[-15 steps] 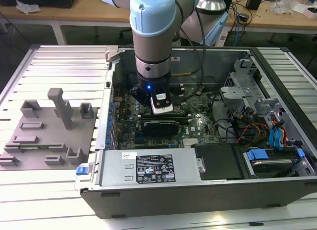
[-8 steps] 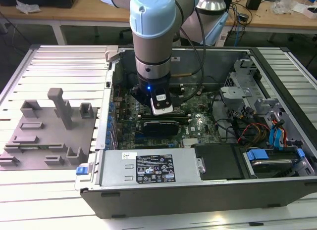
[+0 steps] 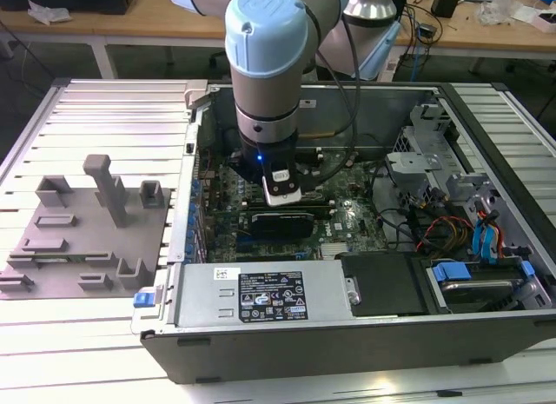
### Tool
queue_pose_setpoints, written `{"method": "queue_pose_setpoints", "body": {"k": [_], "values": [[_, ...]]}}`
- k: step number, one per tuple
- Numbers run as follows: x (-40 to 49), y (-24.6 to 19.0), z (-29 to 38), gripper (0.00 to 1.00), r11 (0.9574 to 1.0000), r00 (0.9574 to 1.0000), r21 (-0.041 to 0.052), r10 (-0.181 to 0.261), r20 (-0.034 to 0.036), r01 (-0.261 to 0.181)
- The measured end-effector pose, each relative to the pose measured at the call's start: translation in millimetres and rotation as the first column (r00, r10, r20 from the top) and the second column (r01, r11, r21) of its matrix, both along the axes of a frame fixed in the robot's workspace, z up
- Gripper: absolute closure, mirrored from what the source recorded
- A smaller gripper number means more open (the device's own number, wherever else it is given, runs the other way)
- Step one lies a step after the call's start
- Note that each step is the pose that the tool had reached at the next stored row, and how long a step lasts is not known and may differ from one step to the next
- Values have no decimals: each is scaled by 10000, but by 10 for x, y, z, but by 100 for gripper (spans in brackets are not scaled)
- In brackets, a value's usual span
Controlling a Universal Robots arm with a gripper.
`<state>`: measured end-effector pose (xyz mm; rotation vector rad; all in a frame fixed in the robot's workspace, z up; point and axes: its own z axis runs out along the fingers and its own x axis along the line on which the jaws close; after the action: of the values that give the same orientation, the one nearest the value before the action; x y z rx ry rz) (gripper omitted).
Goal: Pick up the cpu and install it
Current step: 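Install the second cpu locking lever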
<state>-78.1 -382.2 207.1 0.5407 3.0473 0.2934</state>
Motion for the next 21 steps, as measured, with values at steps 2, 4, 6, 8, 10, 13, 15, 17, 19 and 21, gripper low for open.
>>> {"method": "queue_pose_setpoints", "body": {"k": [2, 4, 6, 8, 10, 13, 15, 17, 19, 21], "values": [[-6, -12, -11, 89, 9999, 10000, 151, 0, 5, 0], [-12, -23, -31, 89, 9997, 10000, 256, -6, 6, 6], [-14, -26, -46, 89, 9991, 10000, 425, -7, 7, 7], [-15, -23, -53, 89, 9980, 10000, 627, -11, 16, 10], [-17, -24, -54, 89, 9976, 10000, 699, -12, 16, 11], [-17, -24, -54, 89, 9975, 10000, 703, -11, 17, 10], [-17, -25, -53, 89, 9975, 10000, 705, -11, 18, 10], [-16, -25, -22, 89, 9975, 10000, 704, -9, 17, 8], [-17, -25, 77, 89, 9975, 10000, 704, -9, 17, 8], [-17, -25, 297, 89, 9975, 10000, 704, -9, 17, 8]]}}
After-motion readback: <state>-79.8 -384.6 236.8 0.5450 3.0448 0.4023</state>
